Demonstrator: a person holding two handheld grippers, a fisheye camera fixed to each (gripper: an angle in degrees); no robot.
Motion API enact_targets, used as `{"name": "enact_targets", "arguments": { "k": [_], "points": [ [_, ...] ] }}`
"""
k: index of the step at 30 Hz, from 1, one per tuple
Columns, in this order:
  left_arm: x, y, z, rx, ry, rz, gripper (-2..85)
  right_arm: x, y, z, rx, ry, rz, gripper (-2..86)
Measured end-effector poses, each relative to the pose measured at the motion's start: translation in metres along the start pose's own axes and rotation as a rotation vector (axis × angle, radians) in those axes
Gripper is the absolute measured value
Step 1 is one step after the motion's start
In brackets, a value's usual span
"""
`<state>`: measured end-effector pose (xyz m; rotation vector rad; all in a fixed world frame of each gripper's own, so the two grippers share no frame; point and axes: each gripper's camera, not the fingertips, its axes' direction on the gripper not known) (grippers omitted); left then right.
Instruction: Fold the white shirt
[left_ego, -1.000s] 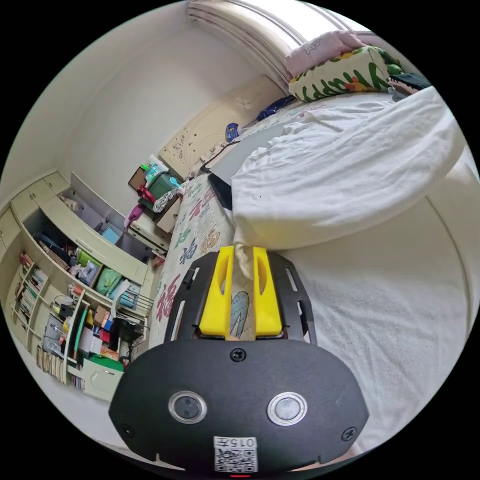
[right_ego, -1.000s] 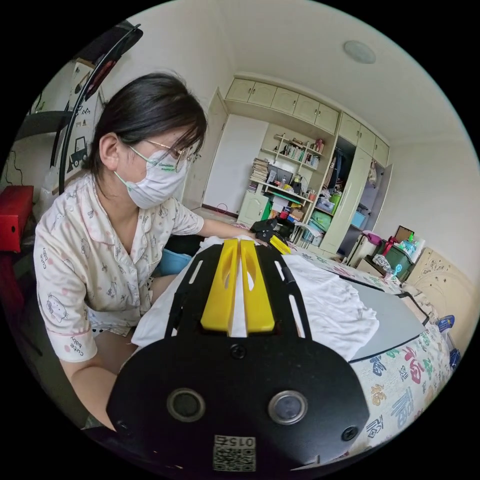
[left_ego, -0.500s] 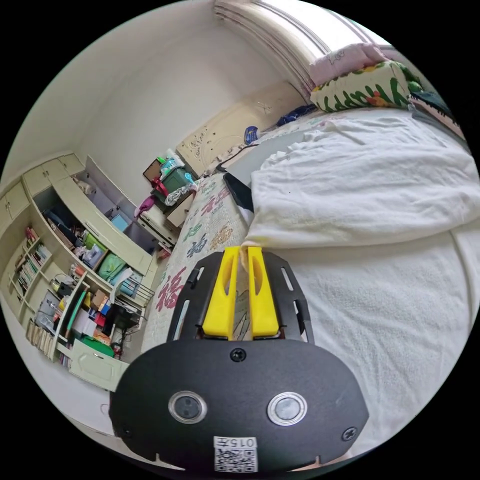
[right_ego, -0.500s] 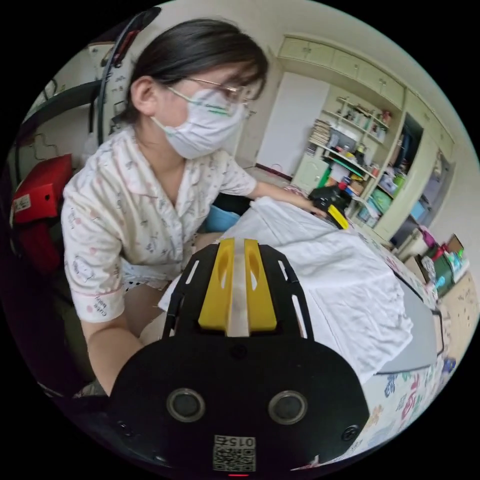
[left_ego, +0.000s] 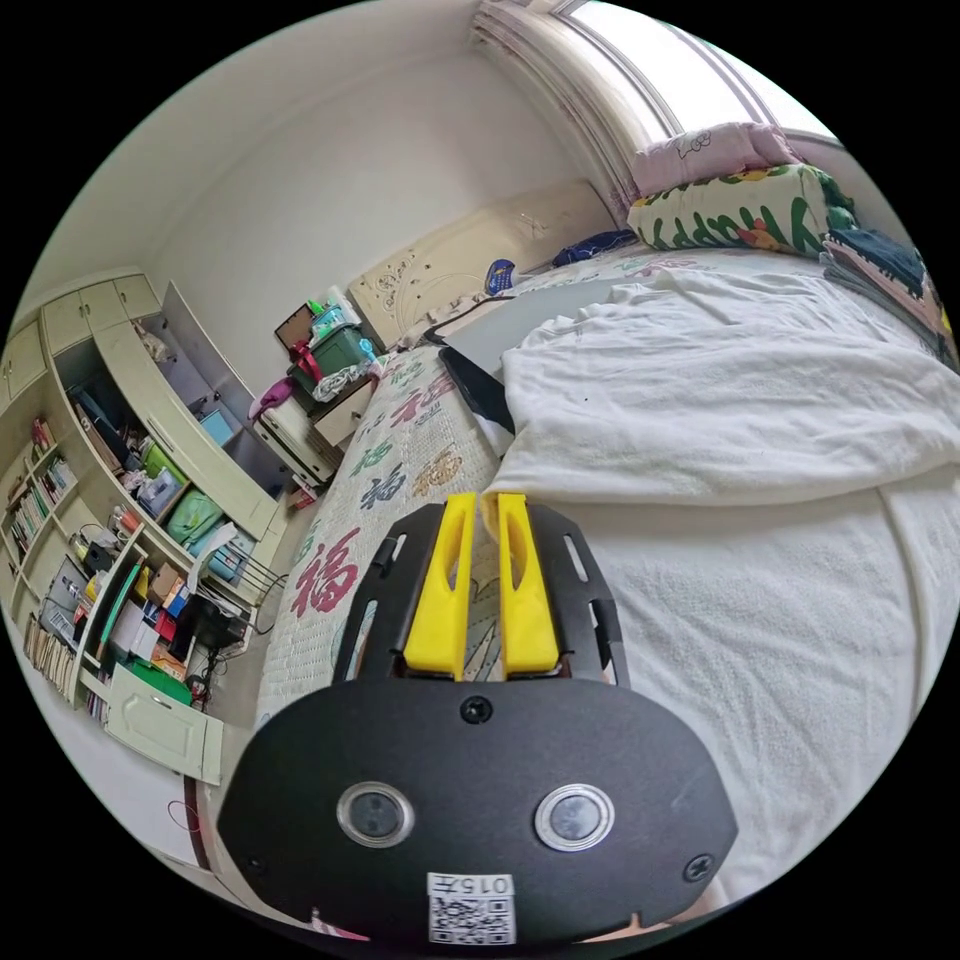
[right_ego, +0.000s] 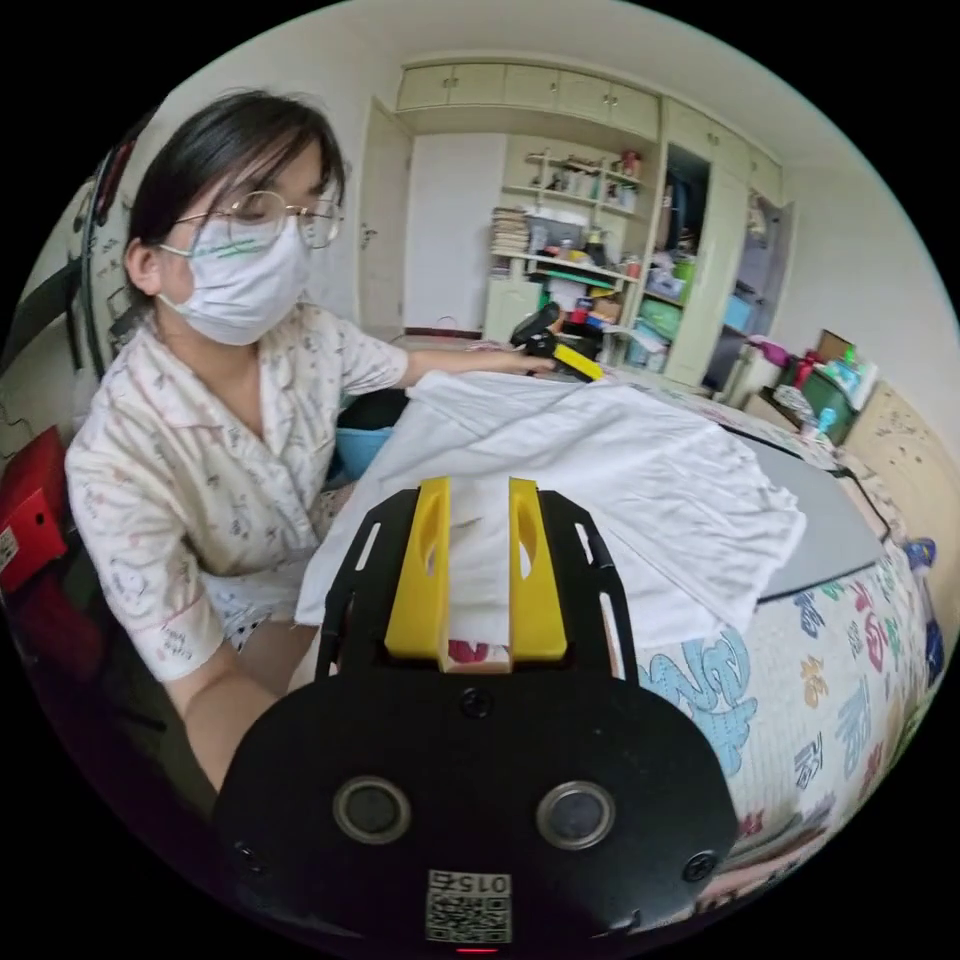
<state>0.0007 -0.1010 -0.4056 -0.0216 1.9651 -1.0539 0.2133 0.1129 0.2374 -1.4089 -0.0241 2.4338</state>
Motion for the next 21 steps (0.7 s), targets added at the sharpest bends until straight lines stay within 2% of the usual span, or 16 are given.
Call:
{"name": "enact_targets", "arguments": {
  "k": [2, 9, 14, 18, 21],
  "points": [
    [-0.002, 0.007, 0.008, 0.000, -0.004, 0.007, 1.3, -0.029, -0.004, 0.008, -0.011, 0.075, 0.007, 11.9],
    [-0.014, 0.038, 0.044, -0.008, 0.001, 0.016, 1.3, -0.102, -0.006, 0.048, -0.249, 0.210, 0.077, 13.3],
    [-0.037, 0.065, 0.060, 0.016, 0.031, -0.020, 1.7, -0.108, -0.004, 0.055, -0.232, 0.255, 0.148, 13.9],
    [-0.052, 0.086, 0.028, -0.038, -0.084, -0.119, 2.4, -0.104, 0.003, 0.062, -0.170, 0.340, 0.236, 11.5],
    [-0.032, 0.105, -0.039, 0.045, -0.065, -0.075, 4.6, -0.108, 0.011, 0.065, -0.144, 0.390, 0.235, 9.5]
  ]
}}
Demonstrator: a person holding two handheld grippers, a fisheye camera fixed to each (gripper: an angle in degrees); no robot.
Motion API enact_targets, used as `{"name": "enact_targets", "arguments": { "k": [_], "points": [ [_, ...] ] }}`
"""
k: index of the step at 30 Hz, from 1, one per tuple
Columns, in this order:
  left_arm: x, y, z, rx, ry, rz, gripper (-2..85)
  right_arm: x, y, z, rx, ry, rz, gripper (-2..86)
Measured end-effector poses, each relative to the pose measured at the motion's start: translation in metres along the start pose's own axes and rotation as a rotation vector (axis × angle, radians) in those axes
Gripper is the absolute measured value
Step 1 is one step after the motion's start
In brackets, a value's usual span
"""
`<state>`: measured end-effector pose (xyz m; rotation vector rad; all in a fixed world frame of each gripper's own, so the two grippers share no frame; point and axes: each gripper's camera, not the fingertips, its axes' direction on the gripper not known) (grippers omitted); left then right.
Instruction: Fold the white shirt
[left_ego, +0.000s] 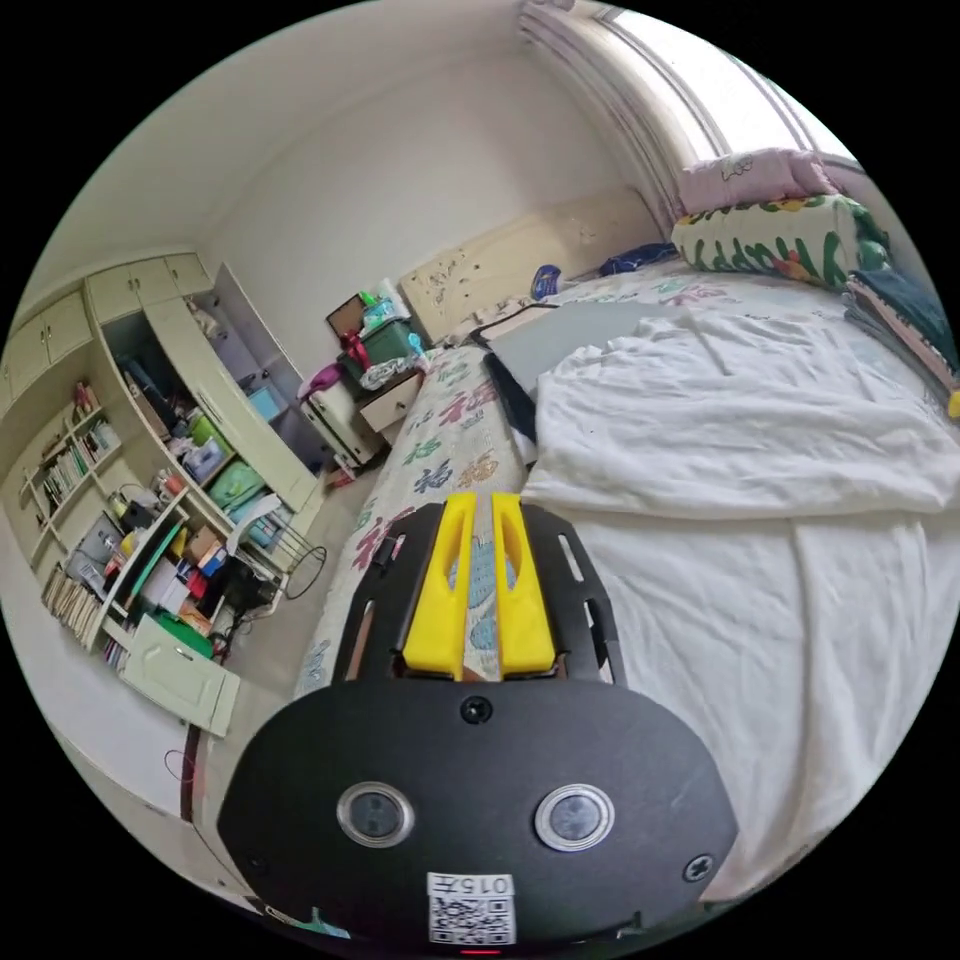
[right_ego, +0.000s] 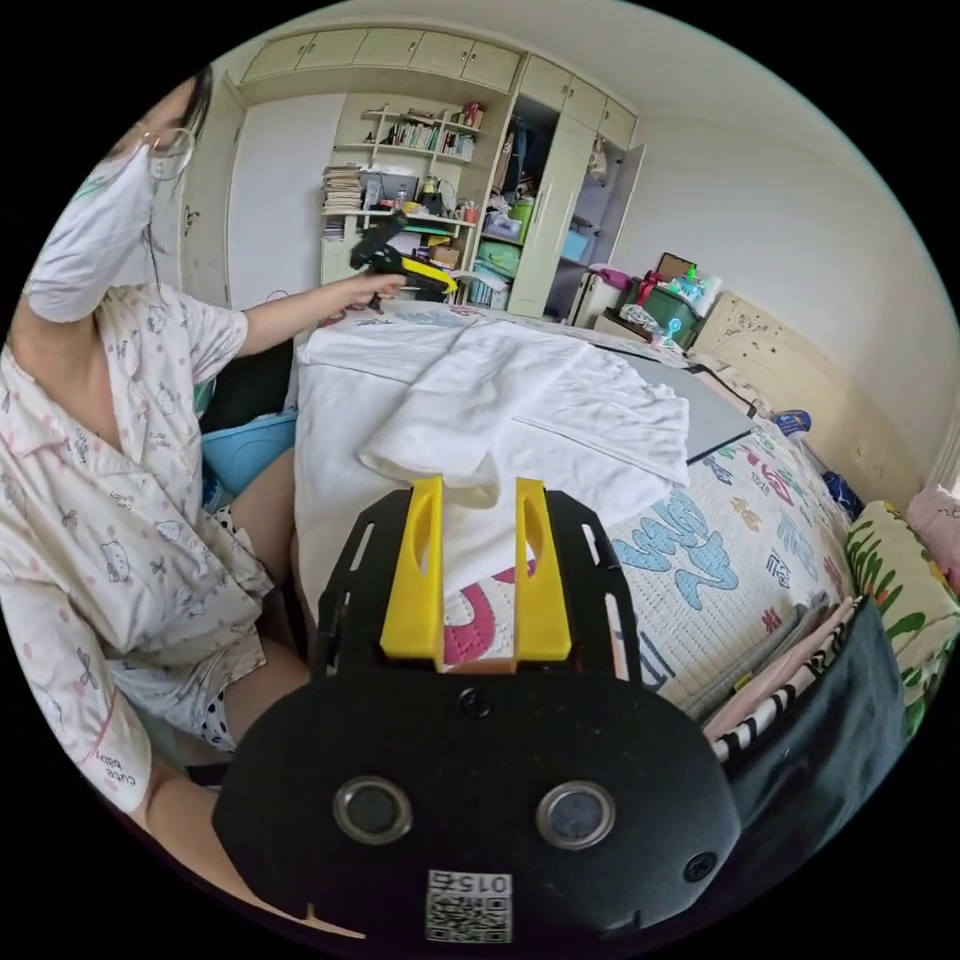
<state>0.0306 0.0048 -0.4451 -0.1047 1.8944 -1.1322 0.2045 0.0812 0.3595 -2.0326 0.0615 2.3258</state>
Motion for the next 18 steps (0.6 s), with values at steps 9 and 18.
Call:
{"name": "enact_targets", "arguments": {
  "k": [9, 18],
  "points": [
    [0.155, 0.100, -0.123, 0.368, 0.576, 0.137, 5.2, 0.000, 0.035, -0.021, 0.166, -0.001, 0.033, 6.6],
    [0.236, 0.101, -0.057, 0.170, 0.630, 0.228, 9.9, -0.013, 0.015, 0.016, -0.021, 0.057, -0.099, 7.6]
  ]
}}
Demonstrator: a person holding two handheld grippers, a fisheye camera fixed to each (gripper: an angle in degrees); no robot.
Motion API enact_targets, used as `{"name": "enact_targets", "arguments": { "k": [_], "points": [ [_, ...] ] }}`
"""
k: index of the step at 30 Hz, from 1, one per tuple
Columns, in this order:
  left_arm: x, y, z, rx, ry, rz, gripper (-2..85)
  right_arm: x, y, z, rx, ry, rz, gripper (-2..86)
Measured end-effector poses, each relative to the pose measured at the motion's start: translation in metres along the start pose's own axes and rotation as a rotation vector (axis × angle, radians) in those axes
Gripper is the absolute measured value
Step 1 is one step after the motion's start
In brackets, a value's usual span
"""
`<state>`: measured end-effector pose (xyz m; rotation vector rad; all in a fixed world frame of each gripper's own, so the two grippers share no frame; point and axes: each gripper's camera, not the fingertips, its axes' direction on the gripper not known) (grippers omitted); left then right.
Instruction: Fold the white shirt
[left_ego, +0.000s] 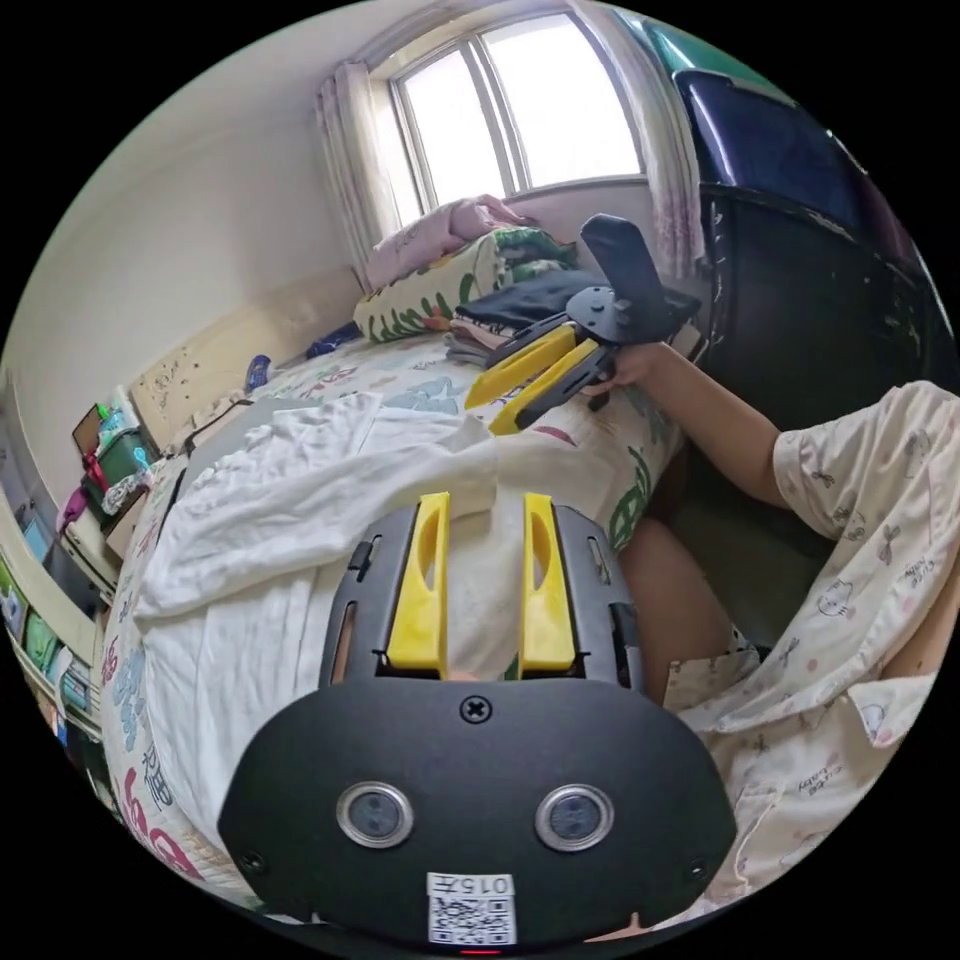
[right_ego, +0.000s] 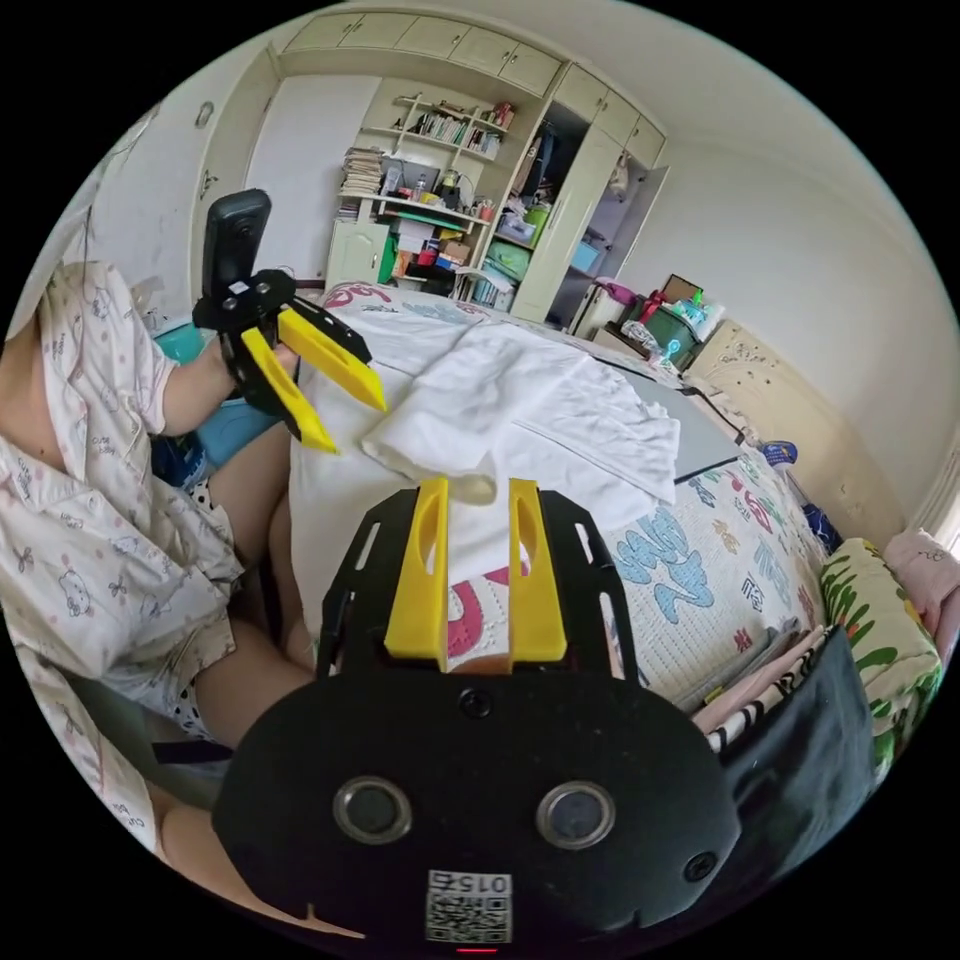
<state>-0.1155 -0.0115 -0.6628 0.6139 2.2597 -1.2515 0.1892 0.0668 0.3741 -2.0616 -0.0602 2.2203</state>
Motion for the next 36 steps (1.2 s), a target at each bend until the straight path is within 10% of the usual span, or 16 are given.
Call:
{"name": "enact_targets", "arguments": {
  "k": [21, 36],
  "points": [
    [-0.097, 0.096, 0.051, -0.021, -0.115, 0.027, 2.9, 0.043, 0.047, 0.016, -0.266, 0.224, 0.211, -0.8],
    [-0.249, 0.116, 0.063, 0.040, -0.042, -0.319, 3.7, 0.105, -0.002, -0.035, 0.042, -0.041, 0.179, 0.0]
  ]
}}
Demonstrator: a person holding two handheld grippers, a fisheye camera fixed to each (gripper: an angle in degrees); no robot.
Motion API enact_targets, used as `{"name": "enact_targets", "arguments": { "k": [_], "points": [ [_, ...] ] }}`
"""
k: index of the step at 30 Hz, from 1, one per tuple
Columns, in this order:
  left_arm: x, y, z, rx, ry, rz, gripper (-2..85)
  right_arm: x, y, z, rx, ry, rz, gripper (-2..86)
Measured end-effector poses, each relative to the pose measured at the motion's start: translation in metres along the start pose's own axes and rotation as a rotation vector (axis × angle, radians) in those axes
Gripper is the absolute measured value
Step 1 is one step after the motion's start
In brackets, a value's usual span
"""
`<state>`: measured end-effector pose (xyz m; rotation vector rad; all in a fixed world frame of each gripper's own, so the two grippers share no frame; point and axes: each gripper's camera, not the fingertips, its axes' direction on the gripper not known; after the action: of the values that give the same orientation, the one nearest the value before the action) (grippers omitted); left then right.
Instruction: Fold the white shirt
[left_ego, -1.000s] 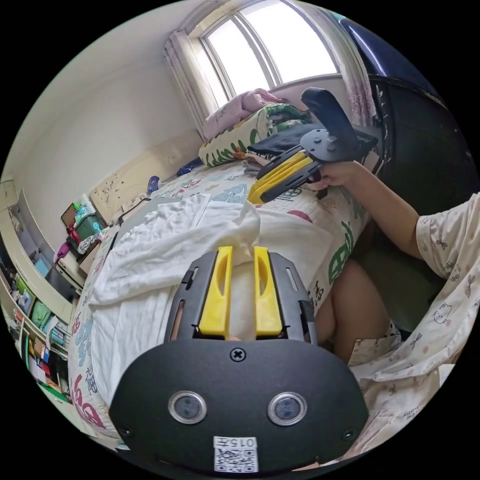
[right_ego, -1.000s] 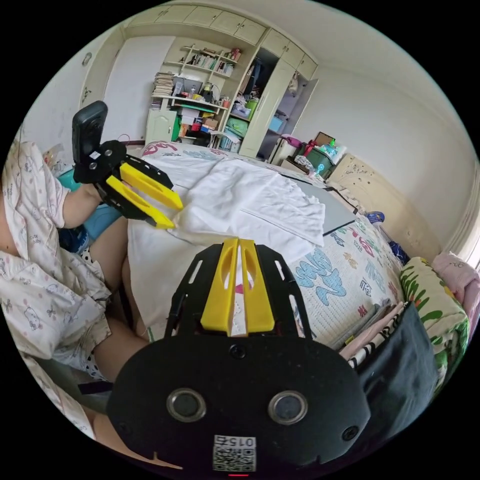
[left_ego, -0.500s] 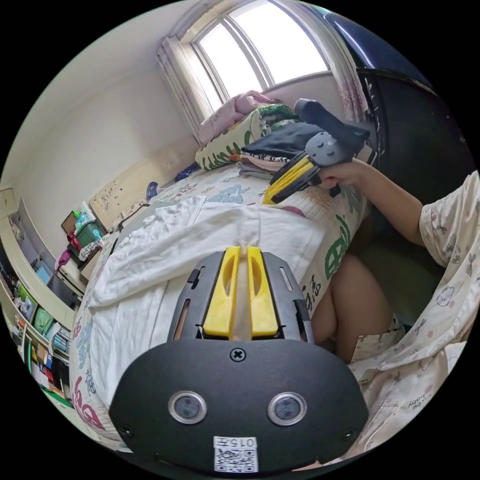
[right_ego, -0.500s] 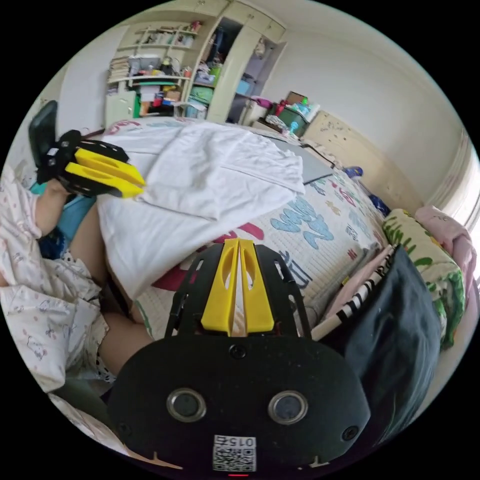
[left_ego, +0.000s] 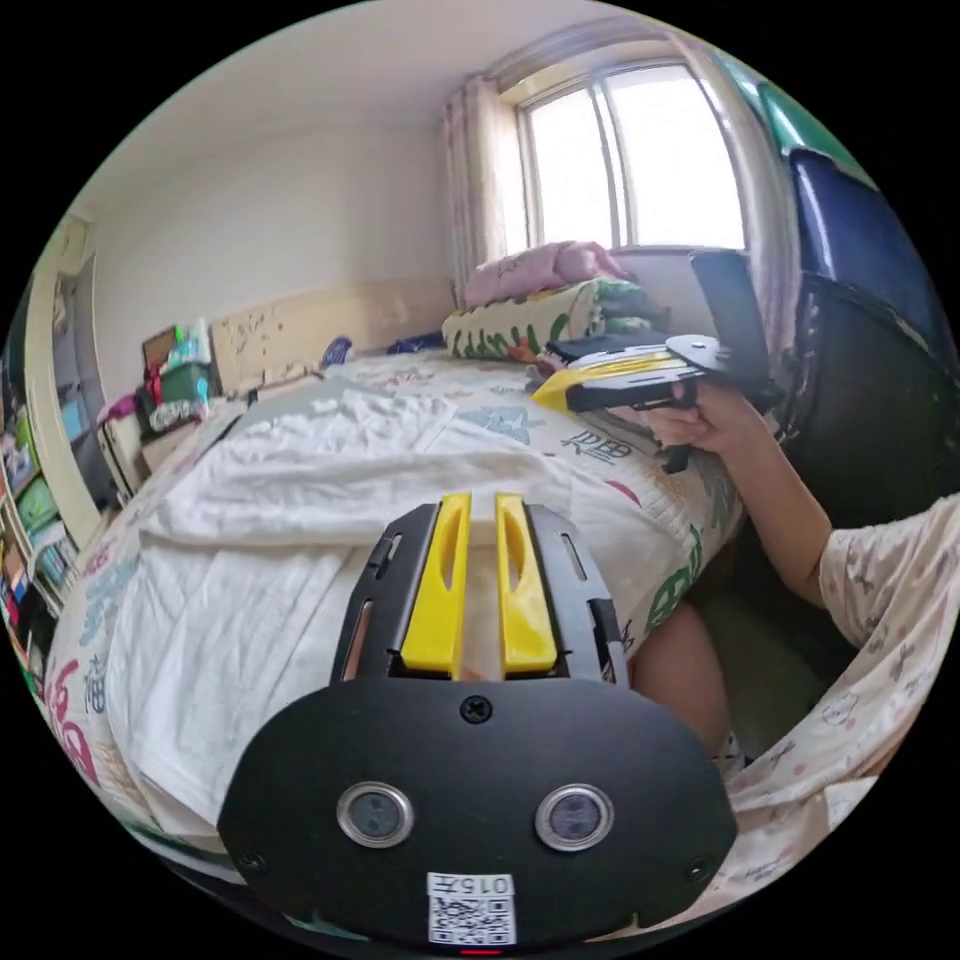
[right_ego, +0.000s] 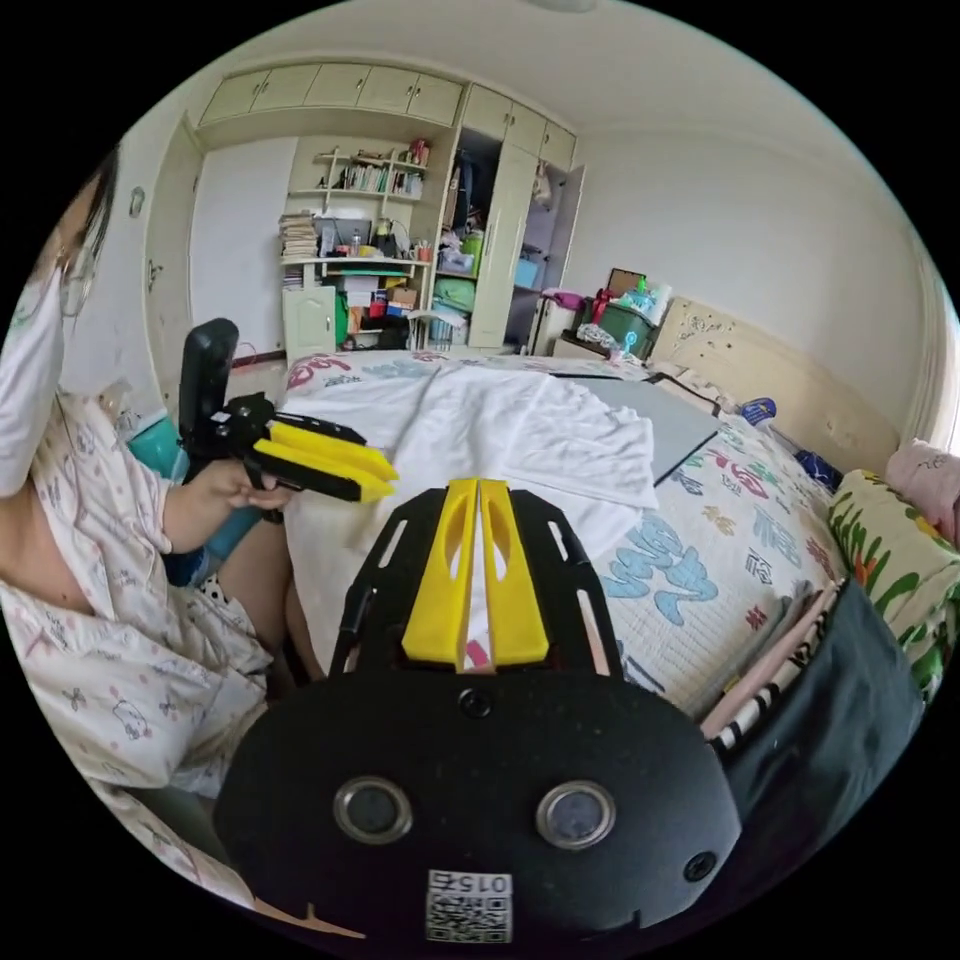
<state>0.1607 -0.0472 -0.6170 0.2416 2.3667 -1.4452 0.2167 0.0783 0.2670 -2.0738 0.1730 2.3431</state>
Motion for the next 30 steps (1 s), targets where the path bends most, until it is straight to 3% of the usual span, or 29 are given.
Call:
{"name": "enact_targets", "arguments": {
  "k": [3, 6, 17, 30],
  "points": [
    [-0.026, 0.000, 0.010, -0.031, 0.048, -0.046, 2.8, 0.010, -0.013, 0.038, -0.143, -0.090, -0.074, -0.8],
    [-0.048, 0.004, 0.010, -0.002, 0.091, -0.080, 2.0, 0.029, -0.010, 0.072, -0.292, -0.030, -0.030, -1.0],
    [-0.073, 0.021, 0.010, 0.131, 0.063, -0.054, 1.0, 0.089, 0.006, 0.072, -0.240, -0.173, 0.095, -1.0],
    [-0.057, 0.021, 0.010, 0.154, 0.005, -0.006, 0.9, 0.093, 0.002, 0.103, -0.321, -0.128, 0.173, -1.0]
  ]
}}
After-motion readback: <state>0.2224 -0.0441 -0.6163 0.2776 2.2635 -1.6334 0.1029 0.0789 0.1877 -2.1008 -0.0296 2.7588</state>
